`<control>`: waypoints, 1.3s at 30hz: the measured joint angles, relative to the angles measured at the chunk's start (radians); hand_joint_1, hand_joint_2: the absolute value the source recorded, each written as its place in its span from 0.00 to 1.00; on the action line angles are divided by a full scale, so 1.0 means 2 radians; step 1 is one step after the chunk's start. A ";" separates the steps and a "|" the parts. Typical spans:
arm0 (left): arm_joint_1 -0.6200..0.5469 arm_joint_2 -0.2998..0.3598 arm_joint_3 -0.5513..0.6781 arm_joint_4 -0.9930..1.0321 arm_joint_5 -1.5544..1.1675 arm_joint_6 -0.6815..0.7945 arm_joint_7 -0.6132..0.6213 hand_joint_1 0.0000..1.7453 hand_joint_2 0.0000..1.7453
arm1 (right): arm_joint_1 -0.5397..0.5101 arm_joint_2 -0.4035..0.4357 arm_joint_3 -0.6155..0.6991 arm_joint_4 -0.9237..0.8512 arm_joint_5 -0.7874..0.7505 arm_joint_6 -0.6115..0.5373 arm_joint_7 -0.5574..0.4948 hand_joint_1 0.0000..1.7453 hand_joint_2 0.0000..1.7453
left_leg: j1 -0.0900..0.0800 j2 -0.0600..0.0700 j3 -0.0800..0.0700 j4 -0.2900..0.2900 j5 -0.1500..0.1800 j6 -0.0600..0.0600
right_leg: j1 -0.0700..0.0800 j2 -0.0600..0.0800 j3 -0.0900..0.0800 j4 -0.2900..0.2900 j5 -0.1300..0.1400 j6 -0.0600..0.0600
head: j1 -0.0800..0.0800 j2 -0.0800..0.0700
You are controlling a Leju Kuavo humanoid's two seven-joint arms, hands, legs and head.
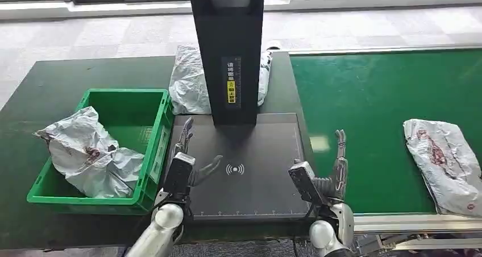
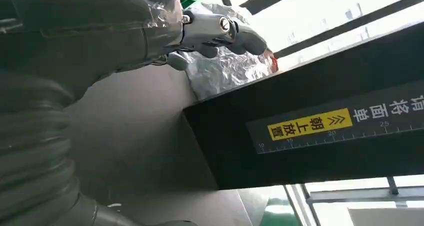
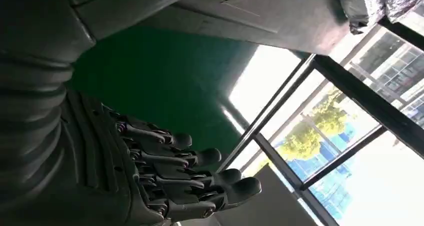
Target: Moved the parcel from conveyor to table for the left to box.
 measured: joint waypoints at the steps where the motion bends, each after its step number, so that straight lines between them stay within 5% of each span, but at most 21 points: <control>1: 0.000 0.000 0.000 0.000 0.000 0.000 0.000 0.00 1.00 | 0.000 -0.001 -0.001 0.000 0.000 0.000 0.000 0.00 1.00 | 0.000 0.000 0.000 0.000 0.000 0.000 | 0.000 0.000 0.000 0.000 0.000 0.000 | 0.000 0.000; 10: 0.001 0.001 0.000 0.006 -0.001 0.000 -0.006 0.00 1.00 | 0.009 -0.013 -0.100 0.001 0.190 -0.022 0.060 0.00 1.00 | 0.000 -0.001 0.000 0.000 0.000 0.000 | 0.000 -0.001 0.000 0.000 0.000 0.000 | 0.000 0.000; 16: -0.006 0.002 0.000 0.017 0.001 -0.004 -0.007 0.00 1.00 | -0.008 -0.035 -0.187 0.053 0.336 -0.022 0.191 0.00 1.00 | 0.000 -0.001 0.000 0.000 0.000 0.000 | -0.001 -0.001 0.000 0.000 0.000 0.000 | 0.000 0.000; 20: -0.011 0.001 0.000 0.027 0.003 -0.005 -0.009 0.00 1.00 | -0.014 -0.062 -0.221 0.110 0.352 -0.022 0.242 0.00 1.00 | 0.000 -0.001 0.000 0.000 0.000 0.001 | -0.001 -0.001 0.000 0.000 0.000 0.000 | 0.000 0.000; 39: -0.024 -0.001 0.000 0.050 0.014 -0.010 -0.014 0.00 1.00 | -0.020 -0.091 -0.246 0.194 0.363 0.037 0.274 0.00 1.00 | 0.000 0.000 0.000 0.000 0.000 0.001 | -0.001 0.000 0.000 0.000 0.000 0.001 | 0.000 0.000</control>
